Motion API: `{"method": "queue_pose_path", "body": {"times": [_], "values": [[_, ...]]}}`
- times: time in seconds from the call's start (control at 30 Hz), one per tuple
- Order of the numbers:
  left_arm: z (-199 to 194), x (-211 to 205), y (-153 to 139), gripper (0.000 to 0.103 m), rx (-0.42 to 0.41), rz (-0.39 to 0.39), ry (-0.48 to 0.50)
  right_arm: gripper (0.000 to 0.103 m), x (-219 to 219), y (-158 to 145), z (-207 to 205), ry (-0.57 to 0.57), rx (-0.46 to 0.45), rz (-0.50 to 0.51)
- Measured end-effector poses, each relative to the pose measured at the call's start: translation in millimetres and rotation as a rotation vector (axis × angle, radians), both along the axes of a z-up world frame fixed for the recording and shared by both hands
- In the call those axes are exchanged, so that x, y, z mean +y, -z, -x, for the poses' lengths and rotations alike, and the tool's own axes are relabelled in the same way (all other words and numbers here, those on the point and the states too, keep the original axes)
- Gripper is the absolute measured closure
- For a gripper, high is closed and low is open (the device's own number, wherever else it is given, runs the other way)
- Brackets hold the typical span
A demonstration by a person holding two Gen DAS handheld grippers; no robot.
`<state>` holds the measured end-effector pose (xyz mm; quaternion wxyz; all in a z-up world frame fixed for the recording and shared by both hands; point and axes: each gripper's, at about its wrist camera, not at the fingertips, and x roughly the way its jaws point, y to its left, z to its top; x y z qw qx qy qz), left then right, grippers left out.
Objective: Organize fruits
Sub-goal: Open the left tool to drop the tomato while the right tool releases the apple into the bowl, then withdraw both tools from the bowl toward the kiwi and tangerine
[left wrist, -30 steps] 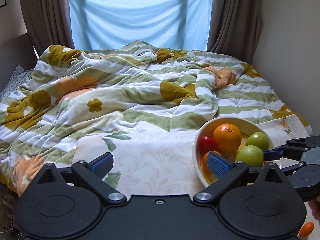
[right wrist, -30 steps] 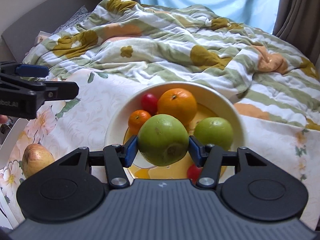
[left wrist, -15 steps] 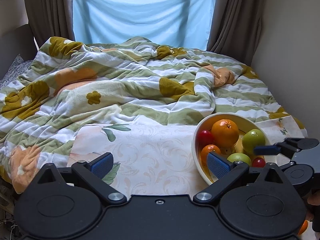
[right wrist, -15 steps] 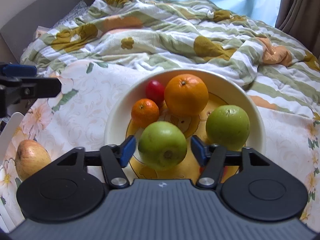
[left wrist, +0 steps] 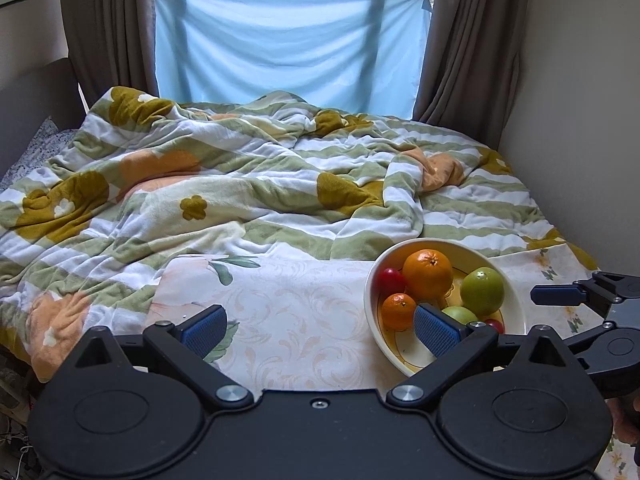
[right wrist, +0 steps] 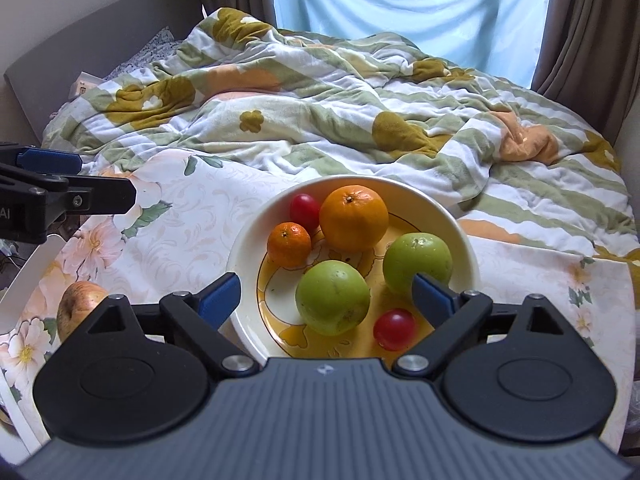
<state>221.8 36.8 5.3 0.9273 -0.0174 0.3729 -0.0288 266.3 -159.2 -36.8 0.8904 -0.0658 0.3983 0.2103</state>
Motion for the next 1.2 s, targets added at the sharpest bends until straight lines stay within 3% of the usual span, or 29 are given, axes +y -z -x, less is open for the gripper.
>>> {"method": "queue_pose_path", "body": {"times": [0.47,0.73,1.0,1.2], "values": [[73.2,-18.9,-46.8,0.001,-0.12,-0.006,-0.063,0.0,-40.7,-59.3,69.5,0.029,-0.108,-0.045],[118.7,-39.3,-59.0,0.001,-0.15,-0.008,-0.083,0.0,-66.0,-81.4,114.3,0.091,-0.089,-0.078],[152.3,-60.6,-50.4,0.001,-0.151,-0.028,-0.112,0.0,-91.2,-87.1,158.6,0.114,-0.075,-0.118],[157.0,-75.8,-12.1,0.001,-0.113,-0.047,-0.118,0.0,-107.8,-61.4,173.8,0.146,-0.067,-0.083]]}}
